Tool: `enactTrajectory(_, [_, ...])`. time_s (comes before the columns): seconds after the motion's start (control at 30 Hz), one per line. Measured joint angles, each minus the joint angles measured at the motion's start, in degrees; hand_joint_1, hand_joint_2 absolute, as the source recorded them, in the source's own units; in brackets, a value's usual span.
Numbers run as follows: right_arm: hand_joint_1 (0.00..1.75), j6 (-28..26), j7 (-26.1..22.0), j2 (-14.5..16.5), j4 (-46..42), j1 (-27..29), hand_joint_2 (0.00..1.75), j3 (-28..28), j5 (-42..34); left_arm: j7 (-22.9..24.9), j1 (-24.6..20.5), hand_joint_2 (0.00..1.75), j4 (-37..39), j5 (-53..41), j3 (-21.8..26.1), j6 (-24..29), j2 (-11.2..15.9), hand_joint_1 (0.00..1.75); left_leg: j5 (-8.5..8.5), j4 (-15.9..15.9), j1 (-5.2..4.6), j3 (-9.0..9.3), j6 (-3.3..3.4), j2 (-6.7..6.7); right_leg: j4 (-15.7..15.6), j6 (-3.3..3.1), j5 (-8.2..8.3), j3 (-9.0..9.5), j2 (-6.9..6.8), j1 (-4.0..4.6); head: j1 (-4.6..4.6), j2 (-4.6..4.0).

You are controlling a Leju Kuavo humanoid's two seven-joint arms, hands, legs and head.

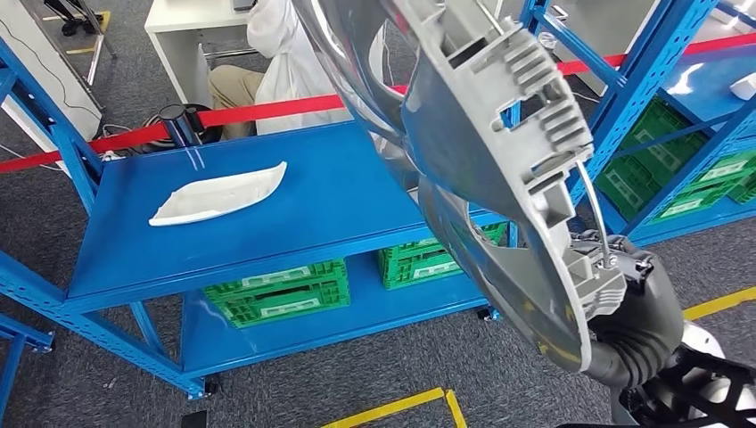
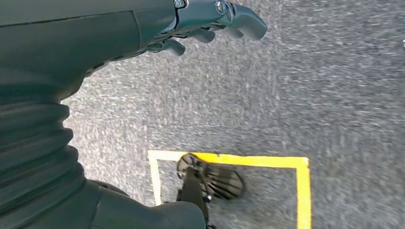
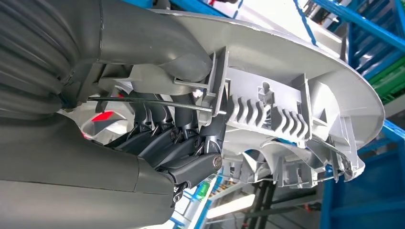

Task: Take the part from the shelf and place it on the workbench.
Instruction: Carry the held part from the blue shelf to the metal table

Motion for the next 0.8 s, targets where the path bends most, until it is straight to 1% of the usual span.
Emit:
enactTrajectory(0.03, [1.75,0.1,0.0,0.0,0.2,0.0,1.75,0.0,-0.1,0.1,0.0,1.75,0.0,0.0,0.0,0.0,0.0,0.0,0.47,0.3,0.01,-0.9,-0.12,0.02,-2.0,-0.02,1.46,2.13,-0.02,-0.02,0.0,0.0])
enactTrajectory(0.07, [1.75,0.3,-0.1,0.0,0.4,0.0,1.75,0.0,-0.1,0.2,0.0,1.75,0.0,-0.1,0.0,0.0,0.0,0.0,0.86,0.7,0.03,-1.68,-0.29,0.02,-5.5,-0.17,2.29,4.99,-0.08,-0.02,-0.01,0.0])
enactTrajectory(0.1, [1.75,0.4,-0.1,0.0,0.6,-0.1,1.75,0.0,-0.2,0.3,0.0,1.75,0.0,-0.2,0.0,0.0,0.0,0.0,1.2,1.1,-0.02,-2.36,-0.52,0.01,-9.4,-0.45,2.33,7.81,-0.15,0.12,-0.02,0.0])
enactTrajectory(0.13, [1.75,0.5,-0.2,0.0,0.7,0.0,1.75,0.0,-0.2,0.3,0.0,1.75,0.0,-0.3,0.0,0.0,0.0,0.0,1.54,1.4,-0.06,-2.77,-0.83,0.0,-12.5,-0.84,2.06,9.87,-0.2,0.28,-0.04,0.0])
enactTrajectory(0.17, [1.75,0.6,-0.2,0.0,0.8,0.1,1.75,0.0,-0.2,0.4,0.0,1.75,0.0,-0.4,0.0,0.0,0.0,0.0,1.9,1.5,-0.06,-3.0,-1.17,-0.01,-14.4,-1.25,1.51,10.98,-0.22,0.48,0.01,0.0])
enactTrajectory(0.2, [1.75,0.7,-0.3,0.0,0.8,0.2,1.75,0.0,-0.2,0.4,0.0,1.75,0.0,-0.5,0.0,0.0,0.0,0.0,2.32,1.5,-0.05,-3.12,-1.55,-0.01,-15.1,-1.68,1.44,11.16,-0.19,0.69,0.06,0.0])
enactTrajectory(0.23, [1.75,0.7,-0.3,0.0,0.9,0.3,1.75,0.0,-0.2,0.4,0.0,1.75,0.0,-0.6,0.0,0.0,0.0,0.0,2.73,1.3,-0.04,-3.18,-1.94,-0.03,-15.2,-2.11,1.93,10.91,-0.16,0.66,0.12,0.0])
enactTrajectory(0.27, [1.75,0.8,-0.4,0.0,0.9,0.3,1.75,0.0,-0.1,0.4,0.1,1.75,0.0,-0.7,0.0,0.0,0.1,0.0,2.66,1.4,0.04,-3.39,-2.31,-0.14,-15.4,-2.48,2.42,10.65,-0.21,0.56,0.17,0.0])
enactTrajectory(0.3, [1.75,0.8,-0.4,0.0,0.9,0.3,1.75,0.0,-0.1,0.4,0.1,1.75,0.0,-0.7,0.0,0.0,0.1,0.0,1.66,2.1,0.09,-3.78,-2.69,-0.3,-15.6,-2.93,3.07,10.21,-0.26,0.4,0.11,0.0])
enactTrajectory(0.33, [1.75,0.8,-0.4,0.0,0.9,0.3,1.75,0.0,-0.1,0.4,0.1,1.75,0.0,-0.8,0.0,0.0,0.1,0.0,-0.37,3.8,0.18,-4.49,-3.08,-0.47,-15.8,-3.27,3.78,9.63,-0.32,0.2,0.01,0.0])
enactTrajectory(0.37, [1.75,0.8,-0.4,0.1,0.9,0.3,1.75,0.0,-0.1,0.4,0.1,1.75,0.0,-0.8,0.0,0.0,0.2,0.0,-3.2,6.6,0.37,-5.4,-3.43,-0.63,-15.8,-3.48,4.46,8.87,-0.37,0.12,-0.08,0.0])
enactTrajectory(0.4, [1.75,0.8,-0.4,0.1,0.9,0.3,1.75,0.0,-0.1,0.4,0.1,1.75,0.0,-0.8,0.0,0.0,0.2,0.0,-6.01,10.1,0.53,-6.37,-3.76,-0.7,-15.8,-3.6,5.14,8.0,-0.35,0.09,-0.16,0.0])
enactTrajectory(0.43, [1.75,0.8,-0.4,0.1,0.9,0.4,1.75,0.0,0.0,0.4,0.1,1.75,0.0,-0.8,0.0,0.0,0.2,0.0,-7.87,13.6,0.71,-7.06,-4.03,-0.71,-15.7,-3.53,5.83,7.09,-0.33,0.06,-0.19,0.0])
enactTrajectory(0.47, [1.75,0.8,-0.4,0.1,0.9,0.4,1.75,0.0,0.0,0.4,0.1,1.75,0.0,-0.8,0.0,0.0,0.2,0.0,-8.4,16.0,0.88,-7.14,-4.26,-0.71,-15.7,-3.39,6.52,6.18,-0.33,0.02,-0.17,0.0])
enactTrajectory(0.5, [1.75,0.8,-0.4,0.1,1.0,0.5,1.75,0.0,0.1,0.4,0.1,1.75,0.0,-0.8,0.0,0.0,0.2,0.0,-7.64,16.8,1.04,-6.4,-4.43,-0.71,-15.7,-3.18,7.18,5.28,-0.33,-0.07,-0.18,0.0])
enactTrajectory(0.53, [1.75,0.8,-0.4,0.1,1.0,0.6,1.75,0.0,0.1,0.4,0.1,1.75,0.0,-0.8,0.0,-0.1,0.2,0.0,-6.07,15.5,1.19,-4.66,-4.57,-0.71,-15.6,-2.91,7.82,4.4,-0.33,-0.2,-0.18,0.0])
enactTrajectory(0.57, [1.75,0.9,-0.4,0.1,1.1,0.6,1.75,0.0,0.2,0.4,0.0,1.75,0.0,-0.8,0.0,-0.1,0.3,0.0,-4.67,12.3,1.37,-1.89,-4.7,-0.75,-15.4,-2.58,8.43,3.62,-0.31,-0.34,-0.19,0.0])
enactTrajectory(0.6, [1.75,1.0,-0.5,0.1,1.1,0.7,1.75,-0.1,0.2,0.4,0.0,1.75,0.0,-0.9,0.0,-0.2,0.3,0.0,-4.32,8.1,1.45,1.41,-4.76,-0.87,-15.2,-2.19,8.97,2.91,-0.29,-0.42,-0.23,0.0])
enactTrajectory(0.63, [1.75,1.1,-0.5,0.1,1.2,0.7,1.75,-0.2,0.3,0.4,-0.1,1.75,0.0,-1.0,0.0,-0.3,0.3,0.0,-4.5,4.3,1.39,4.07,-4.51,-1.09,-15.1,-1.75,9.52,2.46,-0.27,-0.45,-0.23,0.0])
enactTrajectory(0.67, [1.75,1.3,-0.7,0.1,1.2,0.7,1.75,-0.3,0.4,0.4,-0.1,1.75,0.0,-1.1,-0.1,-0.5,0.3,0.0,-5.1,1.5,1.31,5.77,-4.13,-1.3,-15.1,-1.3,10.05,2.24,-0.26,-0.42,-0.27,0.0])
enactTrajectory(0.7, [1.75,1.5,-0.9,0.1,1.2,0.7,1.75,-0.4,0.5,0.5,-0.1,1.75,0.0,-1.3,-0.1,-0.6,0.2,0.0,-5.56,0.3,1.1,6.28,-3.57,-1.48,-15.2,-0.87,10.6,2.15,-0.23,-0.42,-0.33,0.0])
enactTrajectory(0.73, [1.75,1.7,-1.2,0.0,1.3,0.9,1.75,-0.5,0.6,0.6,-0.1,1.75,0.0,-1.5,-0.1,-0.7,0.3,0.0,-5.26,0.2,0.95,5.84,-2.86,-1.53,-15.4,-0.43,11.24,2.16,-0.19,-0.48,-0.38,0.0])
enactTrajectory(0.77, [1.75,1.8,-1.4,0.0,1.3,1.1,1.75,-0.7,0.7,0.7,0.0,1.75,0.0,-1.7,-0.1,-0.7,0.3,0.0,-4.79,0.1,0.96,5.34,-2.25,-1.39,-15.5,-0.08,11.54,2.01,-0.14,-0.59,-0.45,0.0])
enactTrajectory(0.8, [1.75,1.9,-1.7,0.0,1.3,1.4,1.75,-0.9,0.8,0.8,0.0,1.75,0.0,-1.9,-0.1,-0.7,0.3,0.0,-4.16,0.1,0.93,4.73,-1.61,-1.22,-15.1,0.17,10.79,1.56,-0.1,-0.71,-0.5,0.0])
